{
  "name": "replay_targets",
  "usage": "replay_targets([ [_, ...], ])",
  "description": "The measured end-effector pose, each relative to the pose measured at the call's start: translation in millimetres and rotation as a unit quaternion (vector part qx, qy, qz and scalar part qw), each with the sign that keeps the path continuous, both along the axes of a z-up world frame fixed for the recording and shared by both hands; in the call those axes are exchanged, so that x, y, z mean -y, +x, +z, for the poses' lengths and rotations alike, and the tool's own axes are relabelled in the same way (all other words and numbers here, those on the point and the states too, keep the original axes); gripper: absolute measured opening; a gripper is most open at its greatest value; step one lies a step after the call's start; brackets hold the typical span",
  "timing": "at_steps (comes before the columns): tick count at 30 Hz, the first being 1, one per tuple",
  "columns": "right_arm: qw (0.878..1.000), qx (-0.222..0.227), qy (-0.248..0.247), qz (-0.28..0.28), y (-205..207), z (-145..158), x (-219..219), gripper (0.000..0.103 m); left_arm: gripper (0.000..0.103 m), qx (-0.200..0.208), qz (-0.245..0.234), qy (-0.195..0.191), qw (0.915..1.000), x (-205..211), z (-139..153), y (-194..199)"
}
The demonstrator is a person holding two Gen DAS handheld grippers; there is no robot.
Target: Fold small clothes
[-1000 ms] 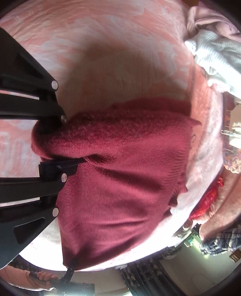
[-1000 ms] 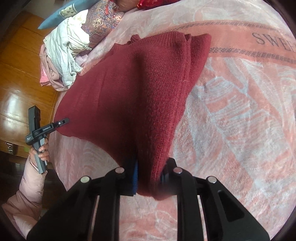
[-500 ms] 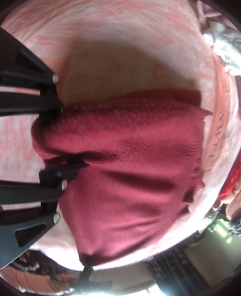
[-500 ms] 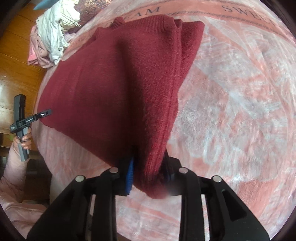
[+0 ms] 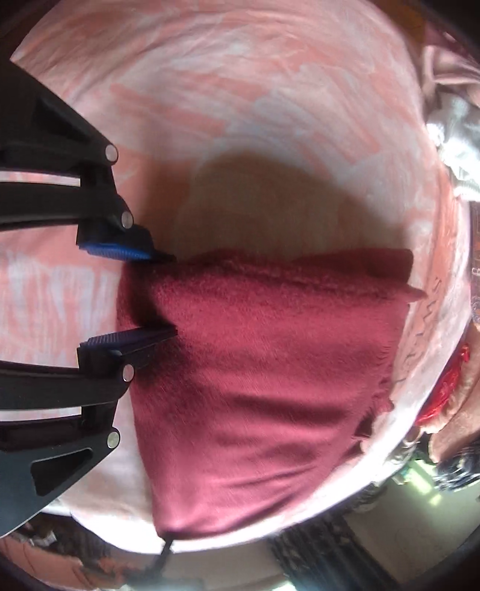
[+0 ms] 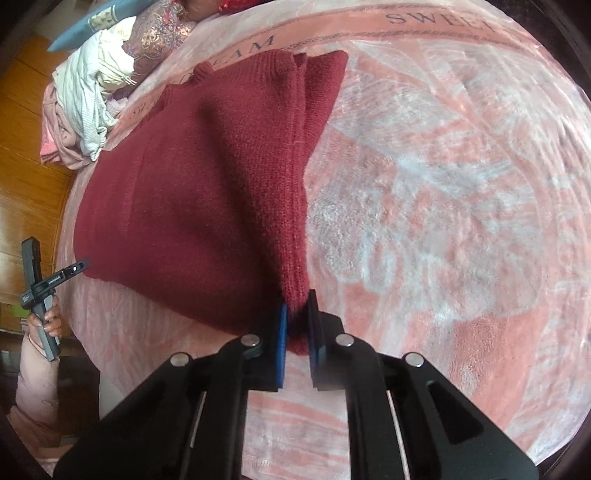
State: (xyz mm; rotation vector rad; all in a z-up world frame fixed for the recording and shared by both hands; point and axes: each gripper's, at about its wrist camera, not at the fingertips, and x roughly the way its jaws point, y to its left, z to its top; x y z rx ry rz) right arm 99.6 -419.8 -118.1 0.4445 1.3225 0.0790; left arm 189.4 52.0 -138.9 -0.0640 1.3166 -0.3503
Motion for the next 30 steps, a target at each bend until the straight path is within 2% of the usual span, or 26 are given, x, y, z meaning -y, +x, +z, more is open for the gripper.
replay_targets([
  [3, 1.0, -0.01, -0.018, -0.005, 2, -15, -2, 0.011, 0.039, 0.001, -0.006, 0.01, 0.9999, 0, -9, -1],
  [6, 1.0, -0.01, -0.009, -0.017, 1, -14, 0, 0.012, 0.044, -0.007, 0.012, -0.002, 0.9999, -5, -7, -1],
  [7, 1.0, -0.005, -0.006, -0.018, -1, -10, 0, 0.014, 0.051, -0.006, 0.018, 0.002, 0.9998, -7, -3, -3],
  [8, 1.0, -0.002, -0.004, -0.018, -3, -6, 1, 0.022, 0.058, 0.0, 0.025, 0.014, 0.9996, -9, 3, -6],
  [10, 1.0, 0.008, -0.009, -0.019, -9, 7, 3, 0.031, 0.062, 0.017, 0.034, 0.026, 0.9989, -18, 18, -14],
  [11, 1.0, 0.017, -0.013, -0.018, -12, 14, 3, 0.032, 0.063, 0.027, 0.041, 0.025, 0.9985, -18, 27, -15],
  [13, 0.999, 0.034, -0.009, -0.024, -11, 29, 7, 0.032, 0.071, 0.055, 0.067, 0.015, 0.9961, -20, 49, -16],
  [15, 0.998, 0.052, 0.001, -0.035, -8, 44, 15, 0.032, 0.073, 0.081, 0.077, -0.015, 0.9936, -13, 69, -13],
  [16, 0.997, 0.06, 0.006, -0.039, -3, 50, 17, 0.032, 0.074, 0.082, 0.065, -0.031, 0.994, -1, 78, -8],
  [18, 0.997, 0.067, 0.002, -0.044, 11, 58, 21, 0.033, 0.074, 0.084, 0.049, -0.028, 0.9949, 21, 82, 2],
  [19, 0.997, 0.067, -0.009, -0.046, 21, 60, 20, 0.033, 0.075, 0.089, 0.034, -0.04, 0.9946, 34, 84, 8],
  [21, 0.997, 0.058, -0.027, -0.045, 40, 59, 17, 0.033, 0.078, 0.084, 0.009, -0.046, 0.9954, 58, 80, 21],
  [24, 0.997, 0.046, -0.046, -0.033, 67, 54, 7, 0.033, 0.079, 0.088, -0.002, 0.002, 0.9961, 91, 67, 39],
  [26, 0.997, 0.042, -0.065, -0.02, 87, 50, -10, 0.033, 0.086, 0.085, -0.018, 0.009, 0.9962, 111, 55, 53],
  [30, 0.994, 0.013, -0.109, -0.014, 106, 29, -20, 0.033, 0.086, 0.056, -0.038, 0.02, 0.9975, 119, 29, 59],
])
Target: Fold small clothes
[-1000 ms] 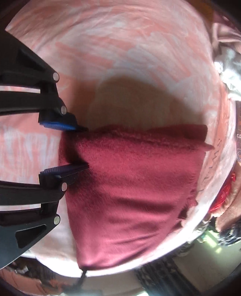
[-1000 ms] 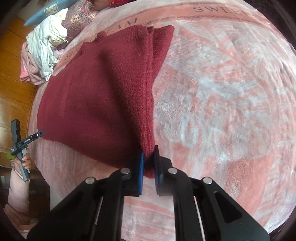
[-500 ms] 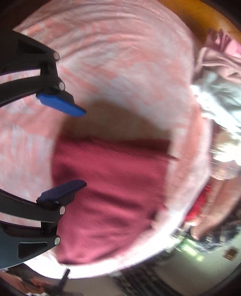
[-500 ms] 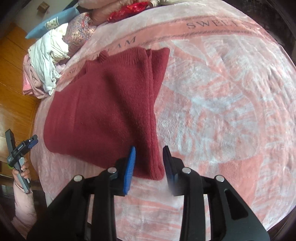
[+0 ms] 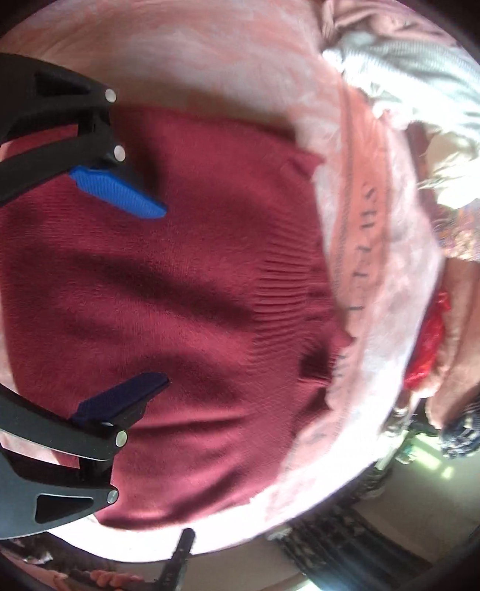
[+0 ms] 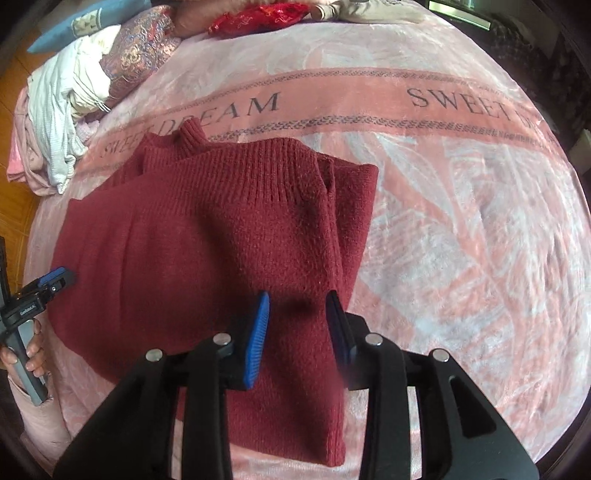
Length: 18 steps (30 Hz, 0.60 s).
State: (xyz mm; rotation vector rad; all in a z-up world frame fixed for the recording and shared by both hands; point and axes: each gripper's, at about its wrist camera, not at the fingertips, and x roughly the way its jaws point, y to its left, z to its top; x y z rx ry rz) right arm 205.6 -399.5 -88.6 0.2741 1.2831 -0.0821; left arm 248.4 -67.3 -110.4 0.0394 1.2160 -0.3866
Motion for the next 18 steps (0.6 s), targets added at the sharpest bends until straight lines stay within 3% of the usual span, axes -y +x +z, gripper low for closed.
replay_targets([
  [3, 1.0, -0.021, 0.0, -0.01, 2, -22, 3, 0.03, 0.087, -0.012, -0.004, 0.004, 0.9999, 3, -16, 2],
  [6, 1.0, -0.01, 0.014, -0.021, -6, -21, 6, 0.031, 0.09, -0.003, -0.009, 0.016, 0.9998, 8, -20, 3],
  [8, 0.999, -0.002, 0.036, -0.033, -15, -15, 10, 0.04, 0.094, -0.001, -0.014, 0.011, 0.9998, 9, -21, 2],
  [10, 0.997, 0.001, 0.055, -0.046, -26, -8, 16, 0.043, 0.095, 0.0, -0.016, 0.01, 0.9998, 10, -21, 0],
  [12, 0.996, -0.005, 0.069, -0.055, -36, -6, 22, 0.056, 0.096, -0.004, -0.012, 0.001, 0.9999, 8, -21, 2],
  [15, 0.996, -0.018, 0.065, -0.059, -44, -11, 28, 0.059, 0.096, -0.015, -0.005, -0.017, 0.9997, 4, -22, 7],
  [18, 0.991, -0.03, 0.115, -0.064, -47, -27, 34, 0.058, 0.097, -0.019, -0.006, -0.029, 0.9994, 0, -21, 8],
])
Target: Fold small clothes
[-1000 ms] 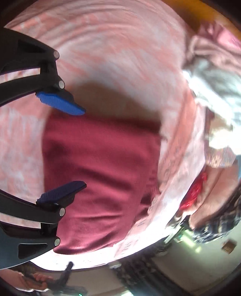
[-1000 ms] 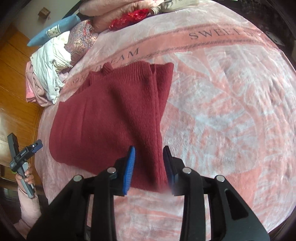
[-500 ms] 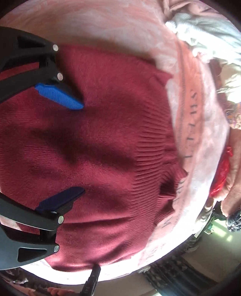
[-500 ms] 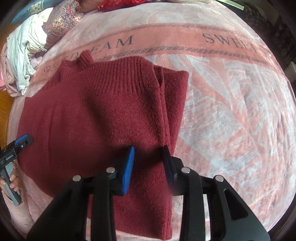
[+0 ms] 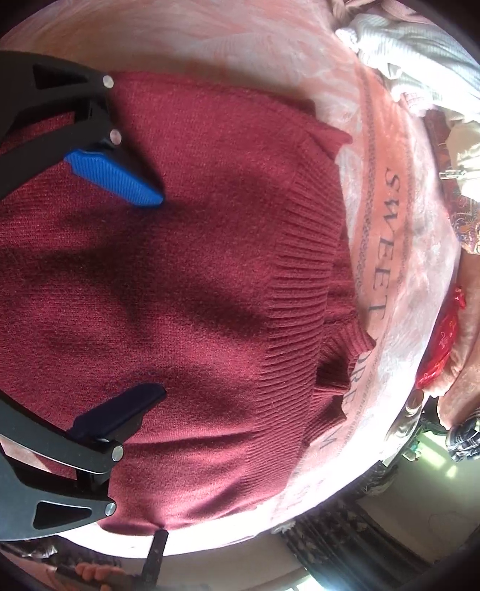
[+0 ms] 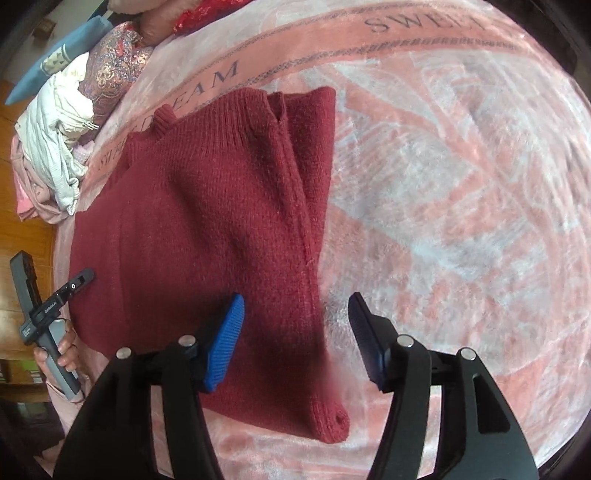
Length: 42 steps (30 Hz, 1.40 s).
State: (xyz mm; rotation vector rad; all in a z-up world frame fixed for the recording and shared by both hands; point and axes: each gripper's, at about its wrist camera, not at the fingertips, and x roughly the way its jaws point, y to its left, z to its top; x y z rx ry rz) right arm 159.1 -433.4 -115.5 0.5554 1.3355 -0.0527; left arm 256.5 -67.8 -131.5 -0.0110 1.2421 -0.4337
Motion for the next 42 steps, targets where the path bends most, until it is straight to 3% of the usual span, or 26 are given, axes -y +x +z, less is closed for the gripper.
replay_targets([
  [4, 1.0, -0.005, 0.027, 0.004, 5, -18, 0, 0.055, 0.098, -0.003, -0.001, -0.006, 1.0, -2, 0, 0],
  [6, 0.999, 0.0, 0.039, -0.003, 5, -20, 2, 0.046, 0.098, -0.004, -0.006, -0.005, 1.0, -1, -1, 1],
  [7, 0.999, 0.002, 0.053, -0.006, 5, -20, 3, 0.034, 0.099, -0.003, -0.008, -0.004, 1.0, -1, -2, 1],
  [11, 0.999, -0.001, 0.043, -0.001, 7, -10, -4, 0.025, 0.099, -0.003, -0.013, 0.004, 0.9999, 2, -4, 1],
  [14, 1.0, -0.005, 0.023, -0.008, 16, -1, -13, 0.023, 0.099, 0.002, -0.019, 0.018, 0.9997, 6, -6, -1],
  [19, 0.998, 0.005, -0.058, 0.014, 30, 36, -46, 0.022, 0.099, -0.003, -0.018, 0.008, 0.9998, 3, -5, 0],
  [27, 0.988, 0.033, -0.106, 0.103, 64, 75, -129, 0.022, 0.099, -0.019, -0.012, -0.022, 0.9995, -5, -4, 5],
  [32, 0.983, 0.03, -0.11, 0.144, 79, 69, -173, 0.021, 0.099, -0.029, -0.007, -0.04, 0.9987, -10, -3, 7],
  [42, 0.974, 0.005, -0.119, 0.191, 94, 22, -224, 0.023, 0.099, -0.035, -0.001, -0.054, 0.9979, -13, -1, 8],
])
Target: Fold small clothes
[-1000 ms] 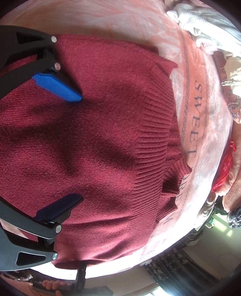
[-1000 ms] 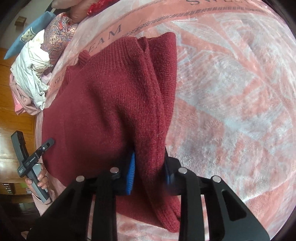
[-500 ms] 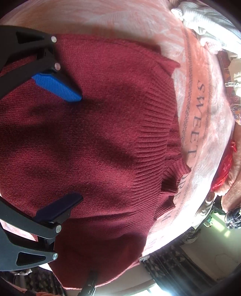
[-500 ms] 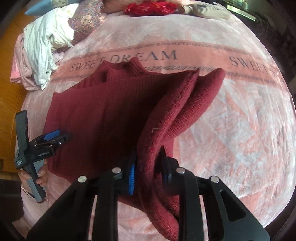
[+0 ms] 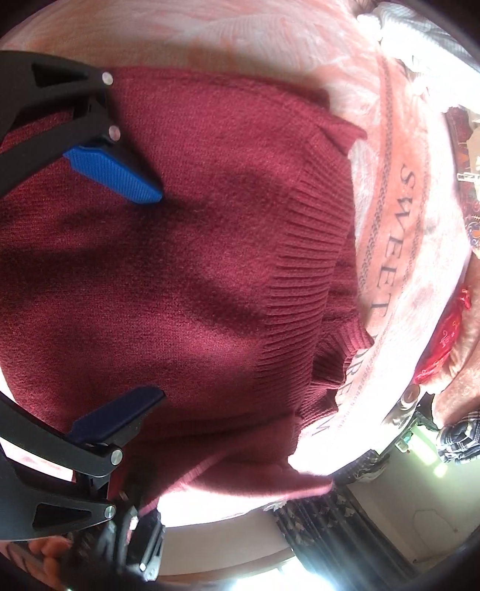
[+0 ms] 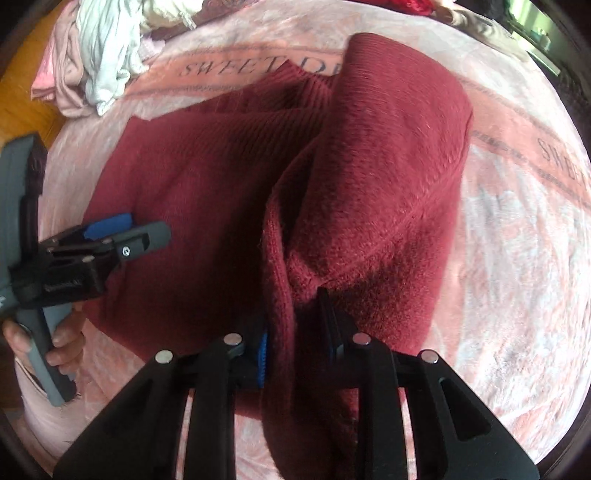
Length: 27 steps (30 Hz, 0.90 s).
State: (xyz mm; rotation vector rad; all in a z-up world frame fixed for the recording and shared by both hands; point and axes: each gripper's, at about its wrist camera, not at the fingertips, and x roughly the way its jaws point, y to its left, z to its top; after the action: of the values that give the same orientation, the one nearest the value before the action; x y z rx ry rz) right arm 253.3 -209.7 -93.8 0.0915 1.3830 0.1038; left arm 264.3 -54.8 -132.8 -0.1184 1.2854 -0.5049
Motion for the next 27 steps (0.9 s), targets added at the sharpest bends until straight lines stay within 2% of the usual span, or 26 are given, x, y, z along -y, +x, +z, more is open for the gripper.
replay_targets([
  [1, 1.0, -0.001, 0.0, 0.005, 0, -2, -3, 0.028, 0.099, 0.0, 0.0, 0.0, 1.0, 0, 0, 0],
  [2, 1.0, -0.004, 0.008, 0.009, 0, -4, -6, 0.038, 0.099, 0.001, 0.001, -0.001, 1.0, 0, 0, 1],
  [4, 0.999, -0.005, 0.031, 0.013, -1, -1, -7, 0.05, 0.099, 0.001, 0.002, -0.003, 1.0, 0, 0, 0],
  [7, 0.998, 0.004, 0.059, 0.016, -7, 10, -4, 0.05, 0.099, 0.003, 0.005, -0.007, 1.0, -1, 2, -2],
  [12, 0.994, 0.012, 0.106, -0.021, -23, 25, 29, 0.05, 0.099, -0.002, 0.012, -0.008, 0.9999, 2, 8, -5],
  [15, 0.991, 0.015, 0.128, -0.045, -34, 30, 52, 0.05, 0.099, 0.006, 0.005, 0.022, 0.9997, 12, 10, -11],
  [19, 0.989, 0.022, 0.136, -0.062, -42, 31, 77, 0.049, 0.099, 0.01, -0.013, 0.033, 0.9993, 28, 12, -25],
  [24, 0.988, 0.025, 0.138, -0.063, -51, 20, 91, 0.045, 0.099, 0.012, -0.044, 0.009, 0.9989, 60, 22, -45],
  [27, 0.989, 0.022, 0.14, -0.051, -53, 11, 88, 0.045, 0.099, 0.024, -0.065, 0.012, 0.9976, 85, 28, -51],
])
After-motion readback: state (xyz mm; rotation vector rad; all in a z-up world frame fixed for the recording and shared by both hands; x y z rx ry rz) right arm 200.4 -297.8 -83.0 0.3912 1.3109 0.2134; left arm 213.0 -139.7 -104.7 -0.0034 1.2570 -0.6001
